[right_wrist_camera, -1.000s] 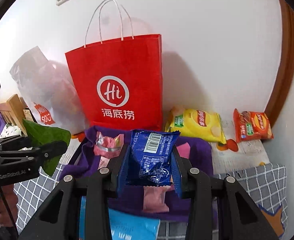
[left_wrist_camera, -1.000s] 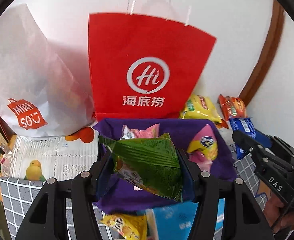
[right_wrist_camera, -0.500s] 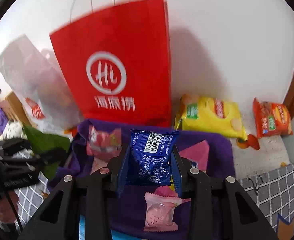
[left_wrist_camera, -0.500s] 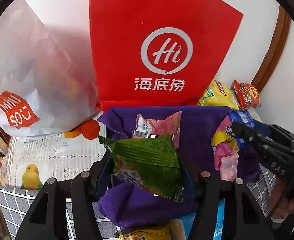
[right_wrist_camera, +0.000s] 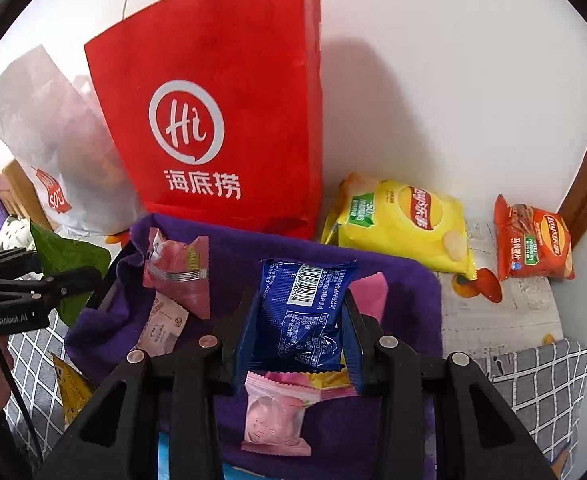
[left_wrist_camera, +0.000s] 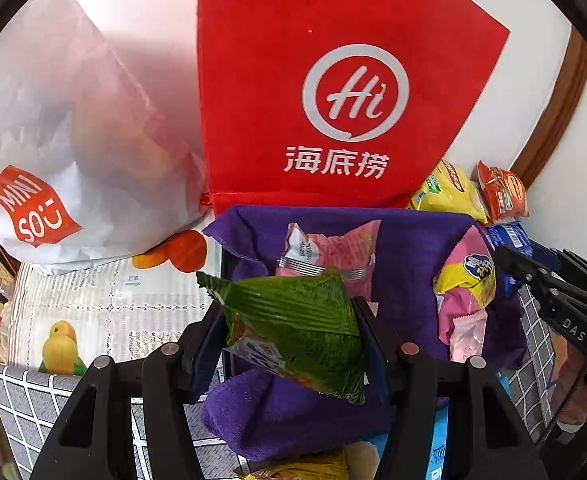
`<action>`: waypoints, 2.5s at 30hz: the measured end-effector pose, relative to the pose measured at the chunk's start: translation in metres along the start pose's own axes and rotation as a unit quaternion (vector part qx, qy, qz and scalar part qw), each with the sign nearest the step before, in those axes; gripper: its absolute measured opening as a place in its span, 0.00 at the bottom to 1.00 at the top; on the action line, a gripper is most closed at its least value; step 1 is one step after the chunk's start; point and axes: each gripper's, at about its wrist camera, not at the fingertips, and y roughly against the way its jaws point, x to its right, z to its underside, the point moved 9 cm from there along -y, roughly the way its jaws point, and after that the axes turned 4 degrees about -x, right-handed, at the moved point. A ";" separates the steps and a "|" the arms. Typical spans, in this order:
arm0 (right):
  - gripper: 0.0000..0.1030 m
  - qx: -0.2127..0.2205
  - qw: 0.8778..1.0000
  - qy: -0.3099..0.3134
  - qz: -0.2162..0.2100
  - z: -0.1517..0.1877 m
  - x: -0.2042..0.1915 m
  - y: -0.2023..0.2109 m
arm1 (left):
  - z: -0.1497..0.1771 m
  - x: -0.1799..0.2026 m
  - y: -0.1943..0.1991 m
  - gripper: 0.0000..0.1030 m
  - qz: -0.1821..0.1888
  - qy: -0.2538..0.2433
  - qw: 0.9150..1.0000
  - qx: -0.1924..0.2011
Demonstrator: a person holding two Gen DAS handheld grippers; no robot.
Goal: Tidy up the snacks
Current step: 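Carry the blue snack and green chip bag over the purple towel, then open right gripper to drop the blue snack while left releases the green bag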
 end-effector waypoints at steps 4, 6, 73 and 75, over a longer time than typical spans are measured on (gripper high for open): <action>0.38 -0.013 1.000 -0.004 -0.025 0.004 -0.002 -0.005 | 0.003 -0.001 -0.007 0.57 0.014 0.012 1.000 -0.013; 0.38 -0.024 0.999 0.000 -0.029 0.007 -0.007 -0.010 | 0.005 0.000 -0.011 0.57 0.024 0.017 0.999 -0.021; 0.41 -0.028 0.999 0.005 -0.023 0.011 -0.019 -0.002 | 0.033 0.018 -0.051 0.59 0.018 -0.009 0.994 -0.107; 0.41 -0.028 0.999 0.005 -0.024 0.010 -0.019 -0.001 | 0.032 0.018 -0.050 0.59 0.020 -0.007 0.994 -0.104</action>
